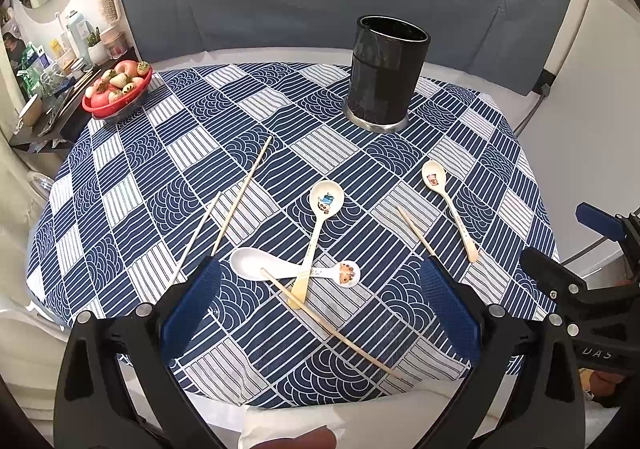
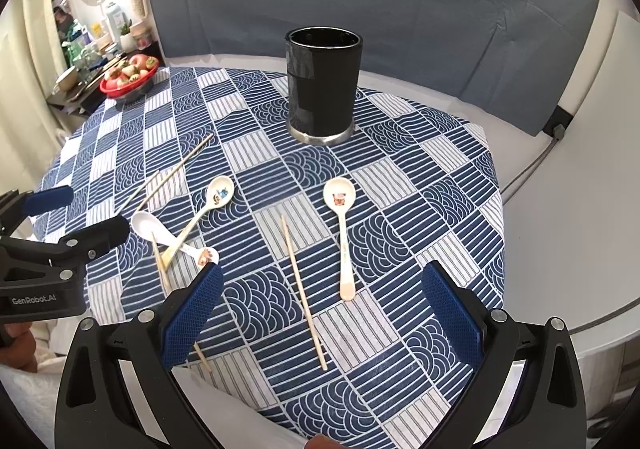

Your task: Organize utensils

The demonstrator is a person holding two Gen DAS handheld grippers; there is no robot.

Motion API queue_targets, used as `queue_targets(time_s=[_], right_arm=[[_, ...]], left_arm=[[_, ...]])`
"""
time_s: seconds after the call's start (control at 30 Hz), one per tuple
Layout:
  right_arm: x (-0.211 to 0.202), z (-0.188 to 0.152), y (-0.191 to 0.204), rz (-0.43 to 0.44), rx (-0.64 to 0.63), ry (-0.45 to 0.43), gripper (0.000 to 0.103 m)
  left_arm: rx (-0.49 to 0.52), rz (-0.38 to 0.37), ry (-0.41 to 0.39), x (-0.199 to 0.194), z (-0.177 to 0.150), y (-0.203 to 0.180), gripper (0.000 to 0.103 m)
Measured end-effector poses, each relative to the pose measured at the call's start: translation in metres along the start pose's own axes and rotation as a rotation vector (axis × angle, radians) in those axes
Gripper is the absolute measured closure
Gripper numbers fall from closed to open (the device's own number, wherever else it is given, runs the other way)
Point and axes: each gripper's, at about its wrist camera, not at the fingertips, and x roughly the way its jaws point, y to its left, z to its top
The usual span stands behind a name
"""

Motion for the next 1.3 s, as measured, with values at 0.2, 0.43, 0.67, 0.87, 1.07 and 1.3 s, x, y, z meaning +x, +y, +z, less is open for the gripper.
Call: queue_targets(time_s=[0.2,0.43,0.67,0.87,1.07,1.3], right_arm=[[0.001,0.000,-0.002,-0.002,-0.003,0.005,0.008],[-0.002,-0.003,-0.005,-0.010,0.007,0.008,0.008],[-0.005,-0.005,-0.004,-0.025,-0.008,0.007,0.008],[-0.007,-0.006,-0.003,-0.024,-0.010,0.008,0.008],[-0.008,-0.008,-0.004,-0.025,-0.016,0.021,0.008],[-0.005,-0.009,0.000,-0.042,-0.042,0.045,0.008]], left_arm=[[-0.002,-0.005,0.000,0.000,-0.001,-0.002,0.006],[-0.006,-0.013,-0.003,-0.002,-0.002,-0.003,0.006],[0.001,-0.017,-0.006,-0.003,-0.003,-0.005,0.006],[-0.011,-0.030,0.000,-0.004,-0.006,-0.004,0.006],[-0.043,-0.025,0.000,-0.006,-0.010,0.003,0.006],[-0.093,0.002,0.025,-0.004,-0.019,0.020,0.006]])
